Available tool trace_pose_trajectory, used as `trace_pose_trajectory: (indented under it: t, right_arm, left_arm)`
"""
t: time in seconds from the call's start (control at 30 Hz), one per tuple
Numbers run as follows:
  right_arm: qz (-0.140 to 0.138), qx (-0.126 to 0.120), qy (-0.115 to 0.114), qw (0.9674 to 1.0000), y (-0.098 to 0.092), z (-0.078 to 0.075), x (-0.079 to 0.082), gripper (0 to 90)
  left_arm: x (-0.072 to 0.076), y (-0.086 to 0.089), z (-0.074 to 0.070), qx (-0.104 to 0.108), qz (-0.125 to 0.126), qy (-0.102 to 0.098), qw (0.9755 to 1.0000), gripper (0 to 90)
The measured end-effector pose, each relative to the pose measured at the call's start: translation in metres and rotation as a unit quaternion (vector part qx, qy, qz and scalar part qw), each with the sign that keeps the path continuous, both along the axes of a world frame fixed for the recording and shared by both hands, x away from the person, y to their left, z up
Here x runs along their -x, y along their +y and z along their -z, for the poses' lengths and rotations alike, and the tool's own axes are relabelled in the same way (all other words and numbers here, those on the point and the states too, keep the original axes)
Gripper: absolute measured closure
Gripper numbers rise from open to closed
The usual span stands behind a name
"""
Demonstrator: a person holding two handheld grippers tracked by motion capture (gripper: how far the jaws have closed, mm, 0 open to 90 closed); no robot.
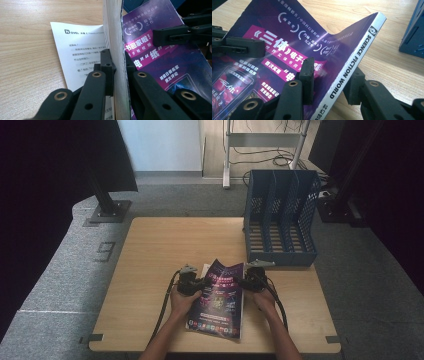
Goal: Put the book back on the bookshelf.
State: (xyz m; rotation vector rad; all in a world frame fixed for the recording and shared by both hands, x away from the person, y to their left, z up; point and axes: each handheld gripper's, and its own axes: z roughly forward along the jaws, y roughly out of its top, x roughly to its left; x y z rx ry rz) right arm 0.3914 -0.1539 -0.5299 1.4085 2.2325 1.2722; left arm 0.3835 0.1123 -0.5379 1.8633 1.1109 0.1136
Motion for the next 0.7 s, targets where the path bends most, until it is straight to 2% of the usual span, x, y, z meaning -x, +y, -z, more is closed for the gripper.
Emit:
trace_pose_trajectory:
  t: [0.13,0.43,0.7]
  right_arm:
    - [-0.002,-0.011,-0.002,0.9999,-0.002,-0.003,0.002,66.3]
    - [-0.012,-0.027,-0.036,0.9989,-0.003,-0.017,0.011,67.4]
    - [-0.016,-0.038,-0.074,0.9964,-0.003,-0.030,0.021,67.9]
  left_arm:
    - [0.001,0.002,-0.003,0.008,0.002,-0.001,1.0000,84.6]
    - [0.004,0.008,-0.014,0.036,0.003,-0.007,0.9993,84.4]
    - [0.006,0.010,-0.030,0.037,0.006,-0.026,0.9989,84.6]
